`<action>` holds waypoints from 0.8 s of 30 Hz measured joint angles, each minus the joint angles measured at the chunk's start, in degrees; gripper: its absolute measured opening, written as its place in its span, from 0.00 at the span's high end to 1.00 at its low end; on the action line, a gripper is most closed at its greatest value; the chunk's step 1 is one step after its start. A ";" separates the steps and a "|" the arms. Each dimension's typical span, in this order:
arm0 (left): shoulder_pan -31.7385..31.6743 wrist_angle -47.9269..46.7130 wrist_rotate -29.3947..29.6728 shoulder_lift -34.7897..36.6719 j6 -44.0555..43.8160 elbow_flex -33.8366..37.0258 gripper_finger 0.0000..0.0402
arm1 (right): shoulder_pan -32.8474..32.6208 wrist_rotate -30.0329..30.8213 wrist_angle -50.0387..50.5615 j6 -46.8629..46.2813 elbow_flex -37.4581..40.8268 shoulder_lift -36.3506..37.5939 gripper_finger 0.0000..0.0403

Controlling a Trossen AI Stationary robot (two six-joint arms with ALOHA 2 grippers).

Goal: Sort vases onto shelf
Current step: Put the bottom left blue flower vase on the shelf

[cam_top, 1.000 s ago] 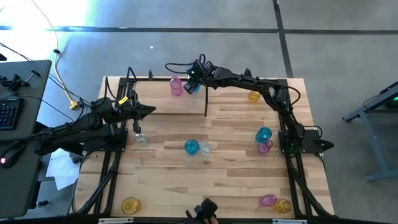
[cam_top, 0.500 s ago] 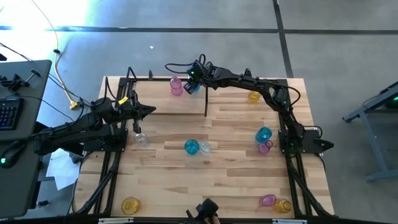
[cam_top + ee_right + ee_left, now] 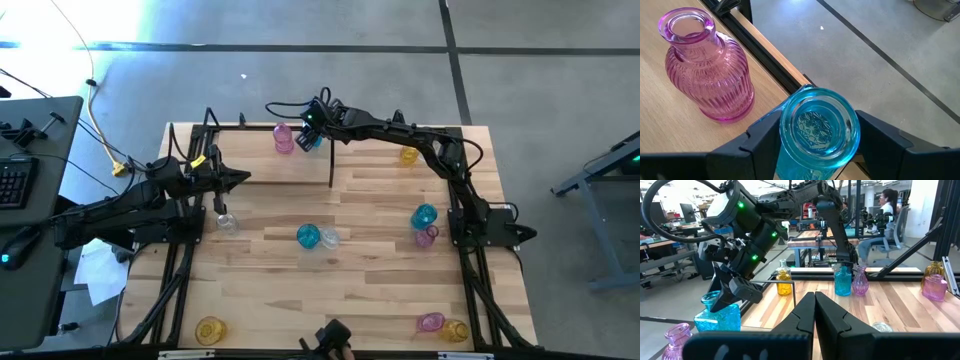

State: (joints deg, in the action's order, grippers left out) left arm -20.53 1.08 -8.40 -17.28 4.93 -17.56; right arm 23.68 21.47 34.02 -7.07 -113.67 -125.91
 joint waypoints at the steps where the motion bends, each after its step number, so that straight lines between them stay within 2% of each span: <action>1: 0.02 0.00 0.00 0.00 0.00 0.00 1.00 | 0.00 0.00 0.00 0.01 0.00 0.00 0.43; 24: 0.01 -0.02 0.00 0.00 0.04 0.00 1.00 | -0.20 -0.02 2.75 1.11 -3.30 0.09 0.43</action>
State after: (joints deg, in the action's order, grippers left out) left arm -20.52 1.06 -8.40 -17.28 4.97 -17.56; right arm 23.49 21.45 36.77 -5.96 -116.97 -125.82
